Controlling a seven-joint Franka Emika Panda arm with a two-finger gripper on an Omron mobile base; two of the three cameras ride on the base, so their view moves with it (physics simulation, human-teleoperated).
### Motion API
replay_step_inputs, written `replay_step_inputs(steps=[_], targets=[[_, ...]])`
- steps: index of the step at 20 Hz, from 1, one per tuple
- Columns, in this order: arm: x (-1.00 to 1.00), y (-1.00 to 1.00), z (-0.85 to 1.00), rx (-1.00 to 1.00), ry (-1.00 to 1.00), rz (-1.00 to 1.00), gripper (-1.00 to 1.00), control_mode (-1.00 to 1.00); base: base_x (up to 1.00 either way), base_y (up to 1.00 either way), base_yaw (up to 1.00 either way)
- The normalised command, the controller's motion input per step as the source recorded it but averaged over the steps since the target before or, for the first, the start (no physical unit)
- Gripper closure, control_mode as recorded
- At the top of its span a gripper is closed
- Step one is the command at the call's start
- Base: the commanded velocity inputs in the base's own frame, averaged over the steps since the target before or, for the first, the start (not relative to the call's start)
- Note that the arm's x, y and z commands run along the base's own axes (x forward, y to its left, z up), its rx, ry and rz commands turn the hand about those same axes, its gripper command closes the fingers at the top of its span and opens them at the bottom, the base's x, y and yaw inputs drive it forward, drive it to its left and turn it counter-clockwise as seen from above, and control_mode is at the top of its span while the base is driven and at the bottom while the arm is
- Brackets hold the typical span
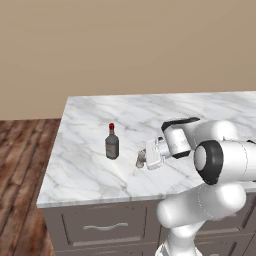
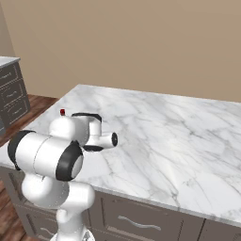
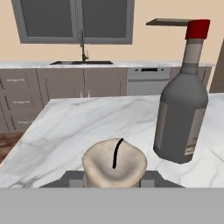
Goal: Get the candle and the liquor from the cabinet and move them to the dining counter.
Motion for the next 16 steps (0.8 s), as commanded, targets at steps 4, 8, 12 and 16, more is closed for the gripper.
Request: replay_step_inputs(steps=[4,8,12,16], targets=[[0.25,0.13,-0.22,0.0,-0.03,0.0,1.0,-1.0,0.0,0.0,0.0],[0.22,0.1,-0.19,0.0,-0.01,0.0,1.0,-1.0,0.0,0.0,0.0],[0.18,0.08,-0.19,0.0,-0.01,0.0,1.0,-1.0,0.0,0.0,0.0],[0.17,0.08,-0.17,0.0,0.0,0.0,1.0,-1.0,0.0,0.0,0.0]])
